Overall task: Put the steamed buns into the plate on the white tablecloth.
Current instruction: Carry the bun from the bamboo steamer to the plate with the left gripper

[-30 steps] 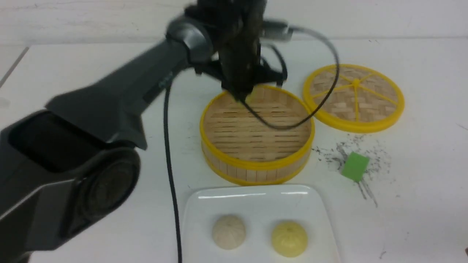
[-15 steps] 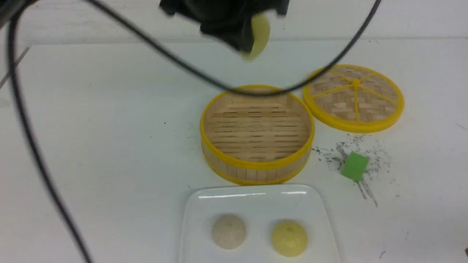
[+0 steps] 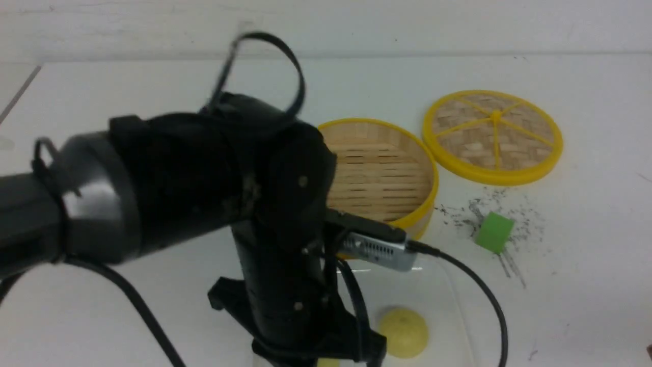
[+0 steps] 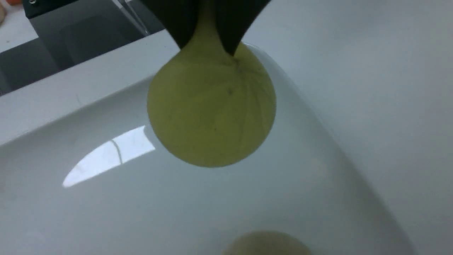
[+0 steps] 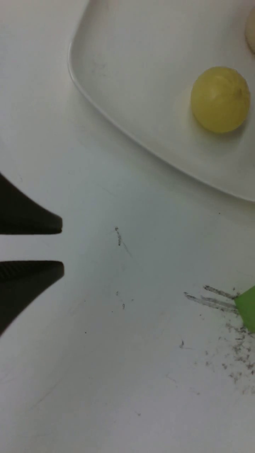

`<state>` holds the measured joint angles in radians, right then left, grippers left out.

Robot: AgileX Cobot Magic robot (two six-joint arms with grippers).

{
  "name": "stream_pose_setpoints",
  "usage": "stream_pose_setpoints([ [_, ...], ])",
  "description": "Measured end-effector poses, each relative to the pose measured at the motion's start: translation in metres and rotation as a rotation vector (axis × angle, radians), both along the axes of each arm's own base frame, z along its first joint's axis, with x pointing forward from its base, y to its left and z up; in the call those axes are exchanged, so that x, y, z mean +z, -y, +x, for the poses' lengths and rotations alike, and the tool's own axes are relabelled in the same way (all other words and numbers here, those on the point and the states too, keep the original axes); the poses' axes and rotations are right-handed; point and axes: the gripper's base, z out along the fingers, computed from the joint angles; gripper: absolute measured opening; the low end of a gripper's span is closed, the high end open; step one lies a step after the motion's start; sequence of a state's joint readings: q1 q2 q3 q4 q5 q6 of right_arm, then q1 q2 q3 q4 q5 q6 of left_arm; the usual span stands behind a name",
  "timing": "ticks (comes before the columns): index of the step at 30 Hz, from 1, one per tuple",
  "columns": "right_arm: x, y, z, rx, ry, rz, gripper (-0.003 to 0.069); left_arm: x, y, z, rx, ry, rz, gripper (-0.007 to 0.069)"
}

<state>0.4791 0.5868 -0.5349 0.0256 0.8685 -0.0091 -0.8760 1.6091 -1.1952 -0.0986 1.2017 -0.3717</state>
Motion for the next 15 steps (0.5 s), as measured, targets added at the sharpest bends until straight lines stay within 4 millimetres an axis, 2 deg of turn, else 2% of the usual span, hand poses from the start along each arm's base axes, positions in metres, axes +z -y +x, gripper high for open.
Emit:
stream_pose_setpoints([
  [5,0.0,0.0,0.0,0.0,-0.001,0.003,0.0141,-0.023,0.021,-0.002,-0.002,0.023,0.026,0.0071],
  [8,0.0,0.0,0.0,0.0,-0.001,0.003,0.0145,-0.032,0.026,0.0,-0.006,0.023,0.029,0.0138],
  [9,0.0,0.0,0.0,0.0,-0.001,0.003,0.0145,-0.033,0.027,0.0,-0.005,0.023,0.028,0.0138],
  [12,0.0,0.0,0.0,0.0,-0.001,0.003,0.015,-0.039,0.029,0.0,0.0,0.008,0.032,0.0248],
  [13,0.0,0.0,0.0,0.0,-0.001,0.003,0.0151,-0.039,0.03,0.0,0.001,0.006,0.031,0.0262],
  [14,0.0,0.0,0.0,0.0,-0.002,0.003,0.0152,-0.039,0.03,0.0,0.003,0.005,0.026,0.0321],
  [15,0.0,0.0,0.0,0.0,-0.002,0.003,0.0152,-0.039,0.031,0.0,0.003,0.007,0.024,0.0327],
])
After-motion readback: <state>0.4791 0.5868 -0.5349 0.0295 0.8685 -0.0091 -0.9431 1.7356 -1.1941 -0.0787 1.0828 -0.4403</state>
